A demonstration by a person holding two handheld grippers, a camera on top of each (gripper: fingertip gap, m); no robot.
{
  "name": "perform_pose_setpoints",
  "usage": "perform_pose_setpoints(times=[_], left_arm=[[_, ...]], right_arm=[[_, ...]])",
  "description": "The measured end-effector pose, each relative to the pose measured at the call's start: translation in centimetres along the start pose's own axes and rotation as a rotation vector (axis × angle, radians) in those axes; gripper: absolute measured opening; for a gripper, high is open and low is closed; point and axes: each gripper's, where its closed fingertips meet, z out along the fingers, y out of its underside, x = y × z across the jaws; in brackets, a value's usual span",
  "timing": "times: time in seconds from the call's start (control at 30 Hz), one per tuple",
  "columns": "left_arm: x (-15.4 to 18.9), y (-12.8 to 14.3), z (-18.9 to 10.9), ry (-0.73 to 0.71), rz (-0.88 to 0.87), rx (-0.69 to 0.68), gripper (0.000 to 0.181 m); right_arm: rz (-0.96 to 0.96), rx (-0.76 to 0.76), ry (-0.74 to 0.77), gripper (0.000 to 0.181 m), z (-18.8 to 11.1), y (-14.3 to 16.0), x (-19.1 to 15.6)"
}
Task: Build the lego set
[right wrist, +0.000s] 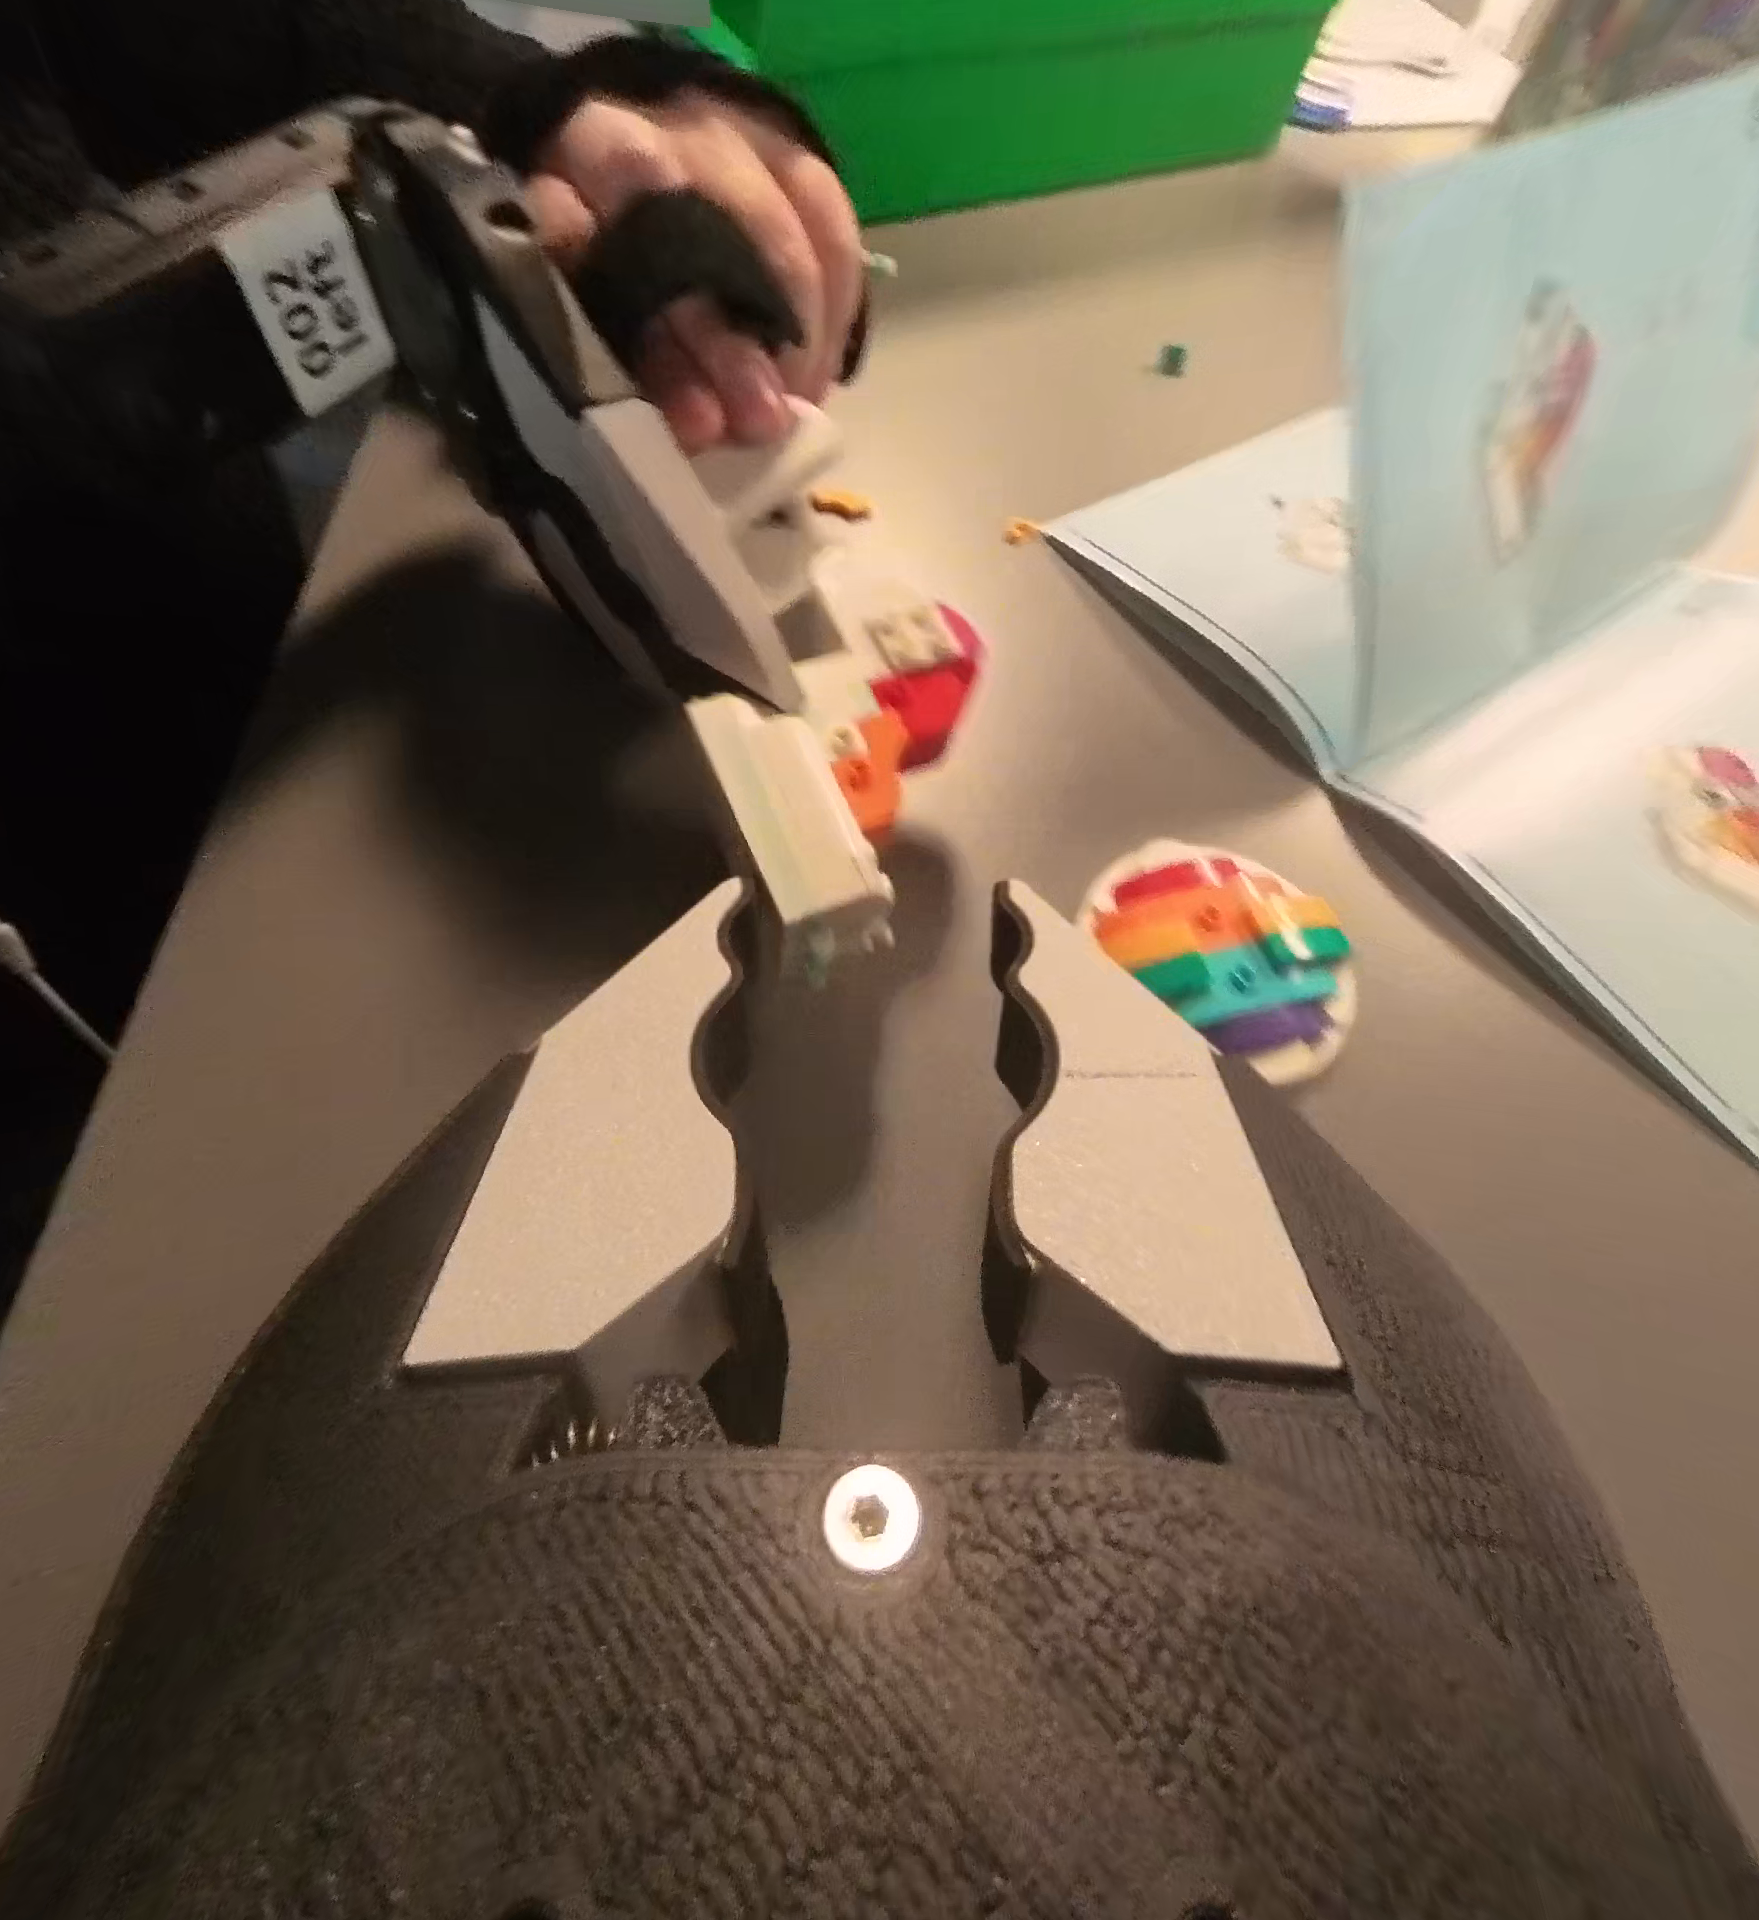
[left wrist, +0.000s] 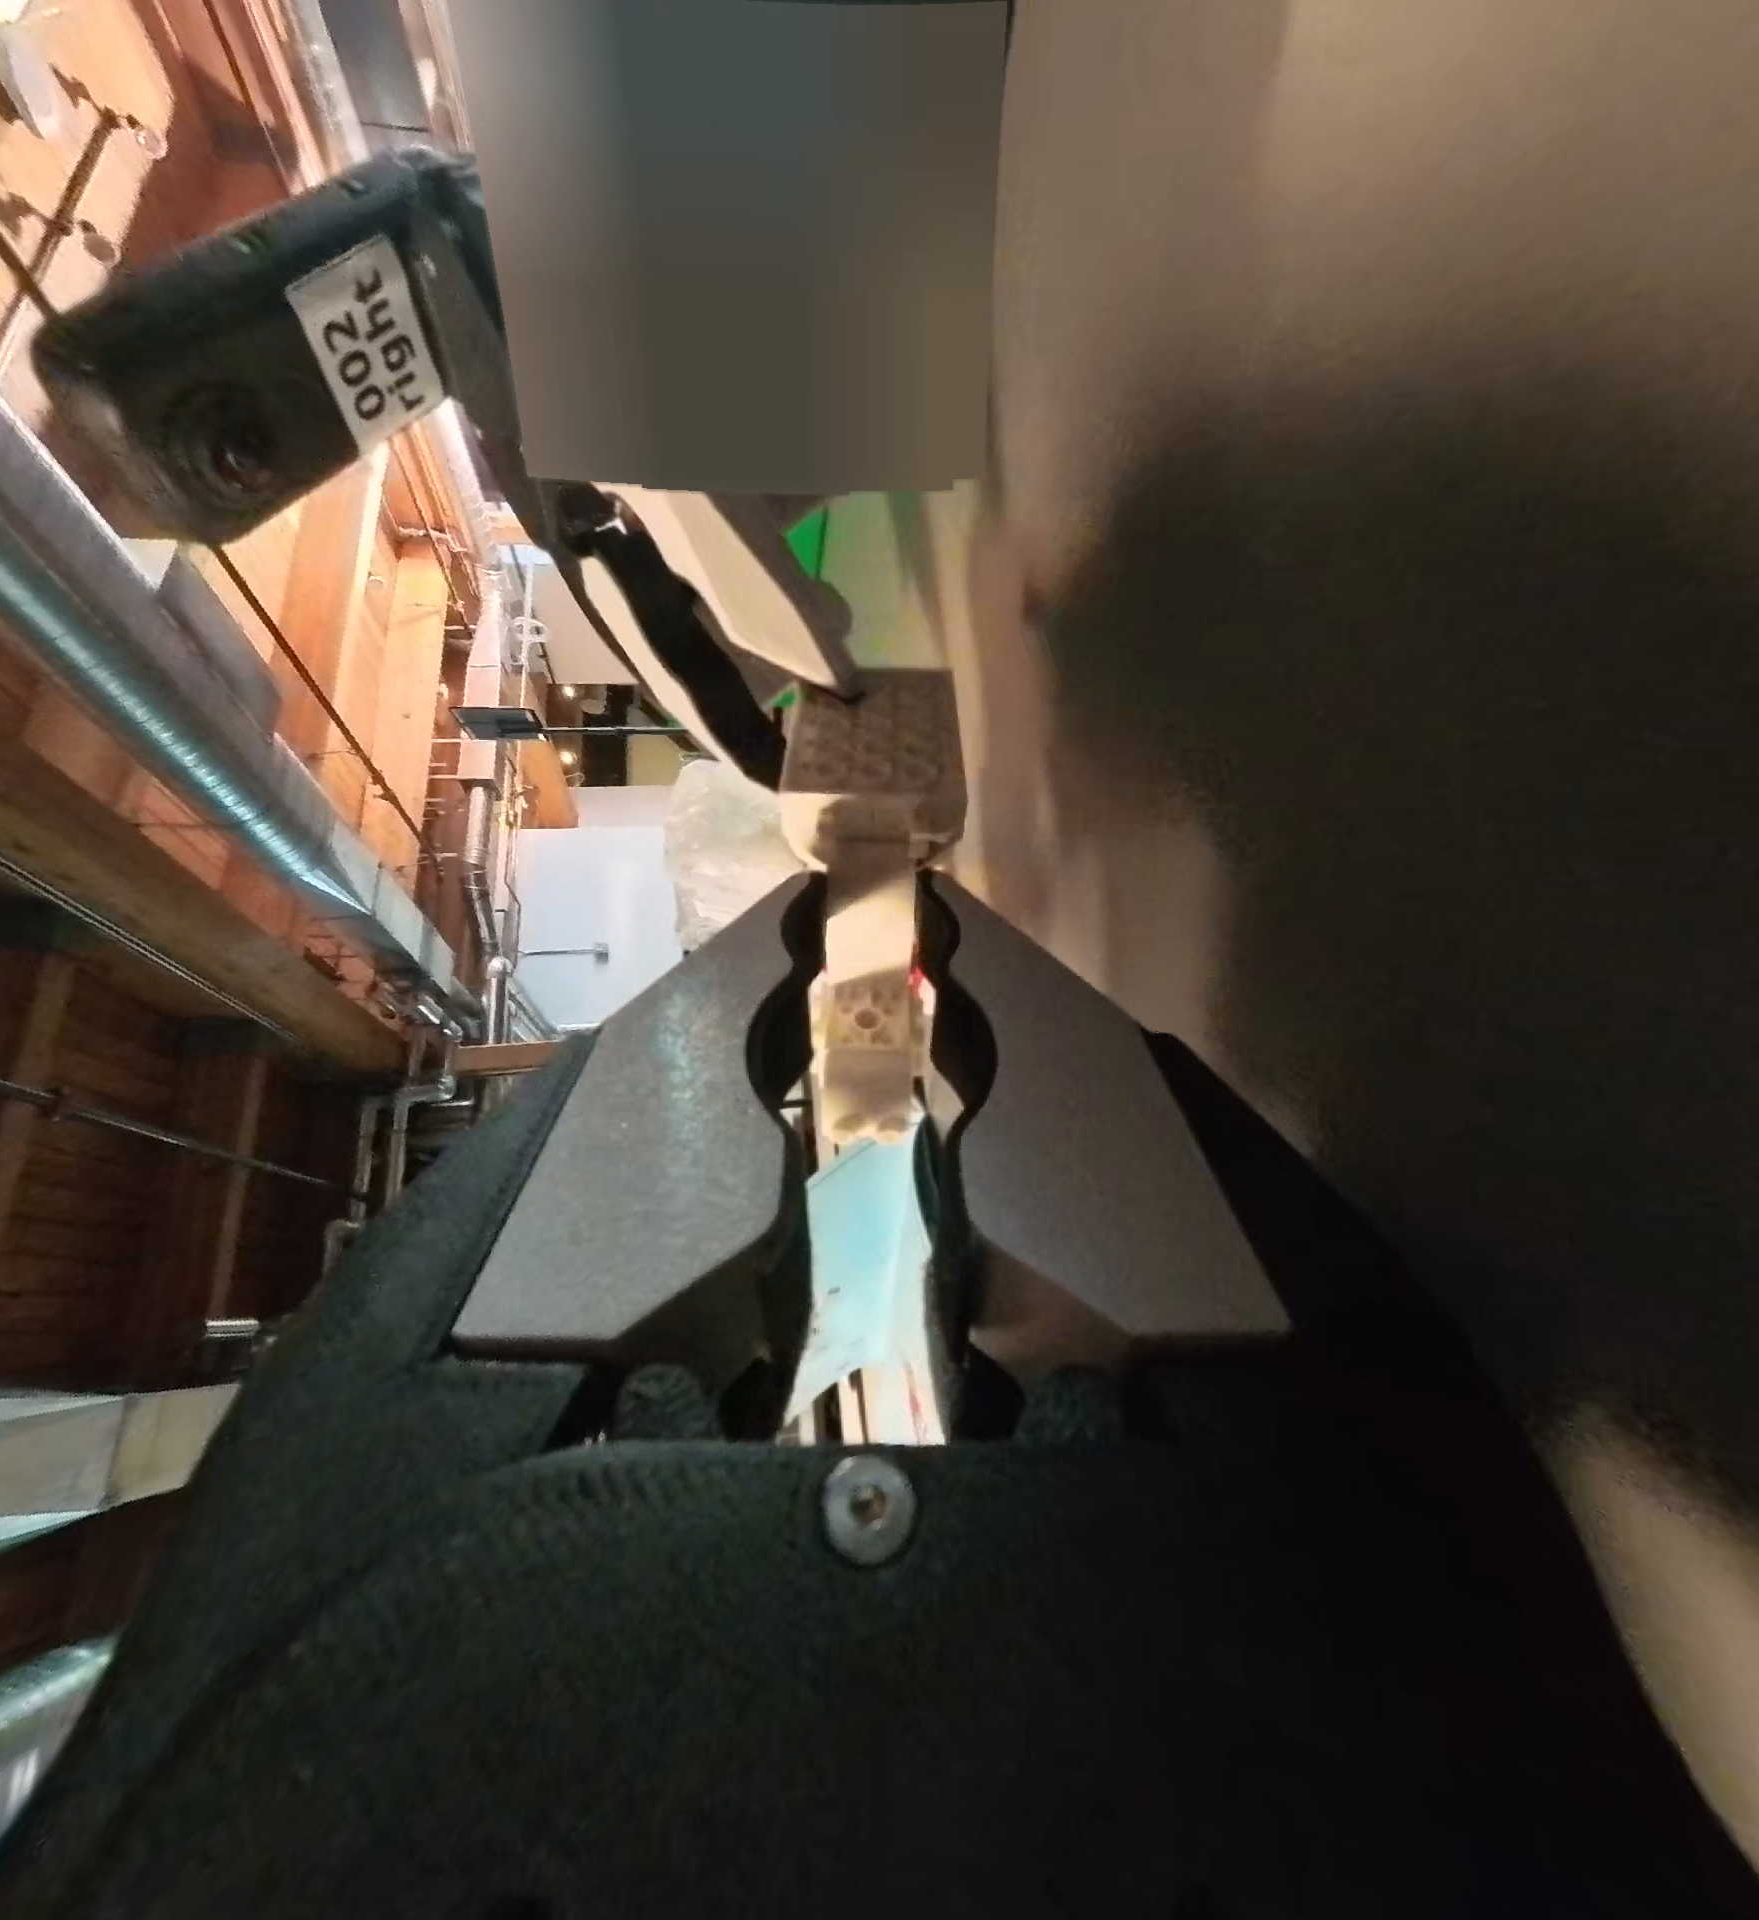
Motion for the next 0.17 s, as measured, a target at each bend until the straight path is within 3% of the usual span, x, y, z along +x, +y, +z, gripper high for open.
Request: perform_pose_setpoints(times=[0.17], left_arm=[[0.2, -0.2, -0.1, 0.000, 0.021, 0.015, 0.016]], right_arm=[[0.070, -0.100, 0.050, 0.039, -1.3, 2.8, 2.0]])
